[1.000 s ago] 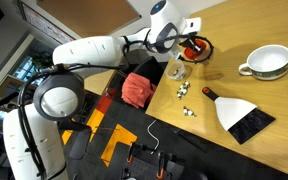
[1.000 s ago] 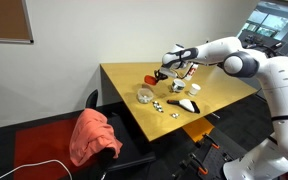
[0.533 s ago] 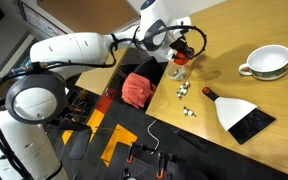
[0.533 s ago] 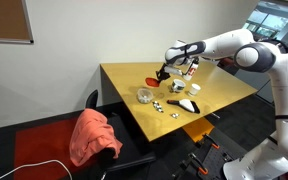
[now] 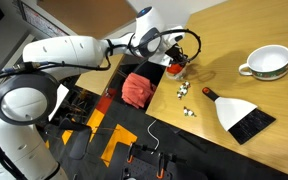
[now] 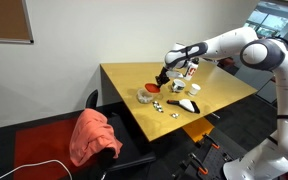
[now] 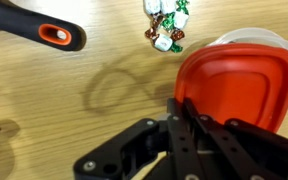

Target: Remove the red lid from the bowl, place one piece of candy in the bowl, put the red lid back on the bowl

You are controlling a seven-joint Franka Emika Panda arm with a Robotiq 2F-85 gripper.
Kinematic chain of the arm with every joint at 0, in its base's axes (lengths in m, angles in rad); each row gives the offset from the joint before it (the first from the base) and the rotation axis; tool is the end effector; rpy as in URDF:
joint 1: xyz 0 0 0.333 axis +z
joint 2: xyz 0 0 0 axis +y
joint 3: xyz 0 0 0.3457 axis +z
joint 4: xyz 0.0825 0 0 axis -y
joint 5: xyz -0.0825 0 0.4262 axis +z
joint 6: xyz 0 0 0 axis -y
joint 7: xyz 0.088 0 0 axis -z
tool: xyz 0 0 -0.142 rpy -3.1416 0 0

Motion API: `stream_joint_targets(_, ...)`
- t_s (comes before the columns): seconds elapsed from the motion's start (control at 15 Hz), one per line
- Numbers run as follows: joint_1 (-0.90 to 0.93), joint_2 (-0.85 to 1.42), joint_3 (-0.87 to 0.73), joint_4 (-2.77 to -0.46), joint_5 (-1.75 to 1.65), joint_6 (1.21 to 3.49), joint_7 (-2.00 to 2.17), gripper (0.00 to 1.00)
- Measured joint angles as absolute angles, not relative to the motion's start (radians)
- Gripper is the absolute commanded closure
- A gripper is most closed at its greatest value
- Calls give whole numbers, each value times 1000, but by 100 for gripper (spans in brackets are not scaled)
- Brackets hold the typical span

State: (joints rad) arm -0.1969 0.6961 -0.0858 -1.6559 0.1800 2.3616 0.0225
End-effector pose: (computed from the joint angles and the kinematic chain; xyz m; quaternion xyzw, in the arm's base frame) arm 0.7099 -0.1937 0.1643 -0.9782 0.2045 -0.0117 0.0350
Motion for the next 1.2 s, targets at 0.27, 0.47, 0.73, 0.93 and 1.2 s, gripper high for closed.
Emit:
stream_joint_targets(0.27,-201,688,-57,-1709,183,2450,-23,98)
stream_joint_targets(0.47,-204,683,-35,-1748,187,2535,-40,98)
stream_joint_targets(0.73,-209,681,-6,-1788,199,2611,-40,92)
stream_joint_targets(0.93,-219,678,12,-1799,220,2622,-40,92)
stream_joint_targets(1.2,-225,676,15,-1800,221,2622,-40,98)
